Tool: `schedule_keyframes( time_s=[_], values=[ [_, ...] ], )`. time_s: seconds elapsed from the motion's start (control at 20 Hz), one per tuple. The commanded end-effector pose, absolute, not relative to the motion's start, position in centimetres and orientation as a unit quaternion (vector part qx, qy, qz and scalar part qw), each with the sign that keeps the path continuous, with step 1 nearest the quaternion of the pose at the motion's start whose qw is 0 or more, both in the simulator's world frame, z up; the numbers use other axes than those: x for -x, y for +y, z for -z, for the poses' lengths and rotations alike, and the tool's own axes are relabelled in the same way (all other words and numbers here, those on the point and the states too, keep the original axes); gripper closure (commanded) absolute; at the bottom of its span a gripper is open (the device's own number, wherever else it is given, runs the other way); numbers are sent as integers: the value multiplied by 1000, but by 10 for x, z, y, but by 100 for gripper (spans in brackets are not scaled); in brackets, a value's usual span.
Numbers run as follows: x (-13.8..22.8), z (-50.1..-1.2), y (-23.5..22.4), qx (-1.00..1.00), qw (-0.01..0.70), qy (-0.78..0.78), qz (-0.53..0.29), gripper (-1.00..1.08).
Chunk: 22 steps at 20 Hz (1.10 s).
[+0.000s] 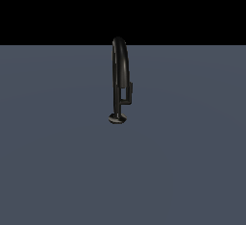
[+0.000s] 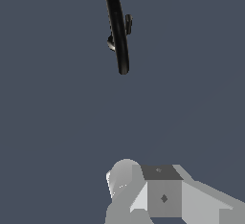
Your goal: Turn on the faucet by rotating a designated handle.
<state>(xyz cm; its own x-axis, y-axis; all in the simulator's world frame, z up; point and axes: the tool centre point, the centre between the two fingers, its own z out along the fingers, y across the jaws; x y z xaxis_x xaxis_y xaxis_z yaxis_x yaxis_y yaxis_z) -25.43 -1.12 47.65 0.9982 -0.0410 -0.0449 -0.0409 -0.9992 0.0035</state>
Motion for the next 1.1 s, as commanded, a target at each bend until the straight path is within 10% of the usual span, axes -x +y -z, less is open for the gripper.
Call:
schedule_keyframes(
  time_s=[0.0,1.05],
  values=[
    [254,-477,-11,-1000,1,-21,22,108],
    [195,-462,-4,-990,-61,-86,98,108]
  ],
)
